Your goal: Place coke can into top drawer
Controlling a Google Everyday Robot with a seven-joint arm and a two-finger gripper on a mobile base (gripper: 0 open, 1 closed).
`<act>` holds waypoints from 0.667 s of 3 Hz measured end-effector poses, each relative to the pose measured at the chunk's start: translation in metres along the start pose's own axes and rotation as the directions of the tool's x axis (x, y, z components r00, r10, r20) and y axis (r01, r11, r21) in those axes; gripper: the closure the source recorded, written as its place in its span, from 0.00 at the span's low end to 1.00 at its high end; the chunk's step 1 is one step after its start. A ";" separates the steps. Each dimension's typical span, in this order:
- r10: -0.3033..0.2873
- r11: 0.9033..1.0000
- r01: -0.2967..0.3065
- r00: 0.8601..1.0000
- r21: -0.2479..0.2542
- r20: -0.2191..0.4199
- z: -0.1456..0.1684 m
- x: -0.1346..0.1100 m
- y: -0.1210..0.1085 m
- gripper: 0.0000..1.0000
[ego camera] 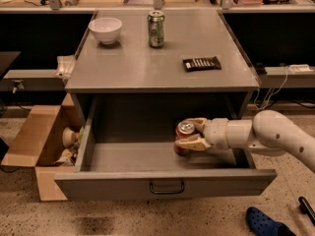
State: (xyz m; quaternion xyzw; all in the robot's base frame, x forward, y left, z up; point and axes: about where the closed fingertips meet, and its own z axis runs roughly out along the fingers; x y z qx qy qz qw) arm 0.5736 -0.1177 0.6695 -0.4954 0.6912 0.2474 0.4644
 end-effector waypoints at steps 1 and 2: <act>0.000 1.000 0.000 1.000 0.000 0.000 0.000 0.000 0.000 0.00; -0.003 1.000 0.003 1.000 -0.001 0.003 0.000 -0.002 0.000 0.00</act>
Offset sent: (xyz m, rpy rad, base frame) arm 0.0001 0.0014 0.0092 0.0061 -0.0178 0.0070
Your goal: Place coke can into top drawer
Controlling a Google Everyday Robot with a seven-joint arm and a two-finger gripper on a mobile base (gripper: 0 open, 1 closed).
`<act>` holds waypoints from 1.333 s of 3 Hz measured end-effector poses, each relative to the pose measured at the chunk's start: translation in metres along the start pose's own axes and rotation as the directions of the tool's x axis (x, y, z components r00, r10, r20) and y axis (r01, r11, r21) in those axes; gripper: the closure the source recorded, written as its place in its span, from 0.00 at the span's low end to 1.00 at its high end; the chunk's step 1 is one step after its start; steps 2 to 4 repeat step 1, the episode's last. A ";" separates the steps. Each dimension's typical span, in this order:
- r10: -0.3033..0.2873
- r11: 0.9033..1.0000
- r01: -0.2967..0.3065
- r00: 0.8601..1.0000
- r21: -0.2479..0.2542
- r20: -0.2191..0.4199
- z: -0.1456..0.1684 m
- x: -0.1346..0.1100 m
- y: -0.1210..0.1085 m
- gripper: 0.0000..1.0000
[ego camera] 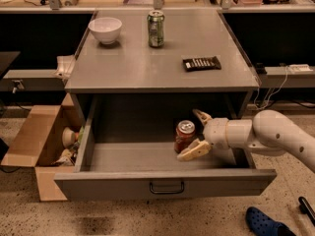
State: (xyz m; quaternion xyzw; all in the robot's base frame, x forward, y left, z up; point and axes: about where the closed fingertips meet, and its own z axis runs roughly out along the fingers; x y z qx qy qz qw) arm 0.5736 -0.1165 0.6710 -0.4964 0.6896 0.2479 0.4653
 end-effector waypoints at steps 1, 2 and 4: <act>-0.022 1.000 0.023 0.999 -0.004 0.036 -0.007 -0.017 0.003 0.00; -0.022 1.000 0.023 0.999 -0.004 0.036 -0.007 -0.017 0.003 0.00; -0.022 1.000 0.023 0.999 -0.004 0.036 -0.007 -0.017 0.003 0.00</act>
Offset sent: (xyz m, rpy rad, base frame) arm 0.0000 0.0000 0.0000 0.0000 0.0000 0.0000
